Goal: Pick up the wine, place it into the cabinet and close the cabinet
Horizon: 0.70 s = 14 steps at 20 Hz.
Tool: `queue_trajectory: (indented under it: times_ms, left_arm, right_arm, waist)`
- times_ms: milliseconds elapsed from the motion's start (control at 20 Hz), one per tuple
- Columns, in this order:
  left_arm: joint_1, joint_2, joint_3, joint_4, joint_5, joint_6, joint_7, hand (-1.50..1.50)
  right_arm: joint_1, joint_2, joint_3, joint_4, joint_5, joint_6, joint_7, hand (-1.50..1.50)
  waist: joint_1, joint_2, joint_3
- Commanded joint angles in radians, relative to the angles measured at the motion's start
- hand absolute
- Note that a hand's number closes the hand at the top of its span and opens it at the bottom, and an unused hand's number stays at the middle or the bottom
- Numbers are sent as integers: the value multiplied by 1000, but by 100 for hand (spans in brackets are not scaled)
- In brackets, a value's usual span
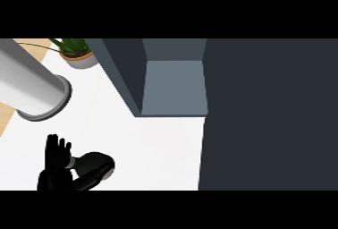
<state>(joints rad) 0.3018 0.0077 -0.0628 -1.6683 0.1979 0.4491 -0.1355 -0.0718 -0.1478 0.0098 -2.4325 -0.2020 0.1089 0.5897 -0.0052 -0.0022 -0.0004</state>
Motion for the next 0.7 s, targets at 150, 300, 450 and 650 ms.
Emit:
queue_trajectory:
  times_ms: [150, 300, 450, 650]
  left_arm:
    - [-63, 28, 86, 124, 59, -60, -56, -150]
    - [-12, -7, 1, 116, 49, -13, -96, -150]
    - [-21, 14, 6, 65, 47, -33, -16, -150]
    - [-83, -7, 49, 194, 97, -70, -104, -150]
  right_arm:
    - [48, 10, -7, -149, -84, 0, 55, -150]
    - [77, 17, 17, -196, -50, -15, 73, -150]
    - [-4, 2, 6, -135, -68, -5, 69, -150]
    - [0, 15, 51, -178, -24, -38, 124, -150]
  waist:
    - [0, 0, 0]
    - [-1, 0, 0]
    - [3, 0, 0]
    - [0, 0, 0]
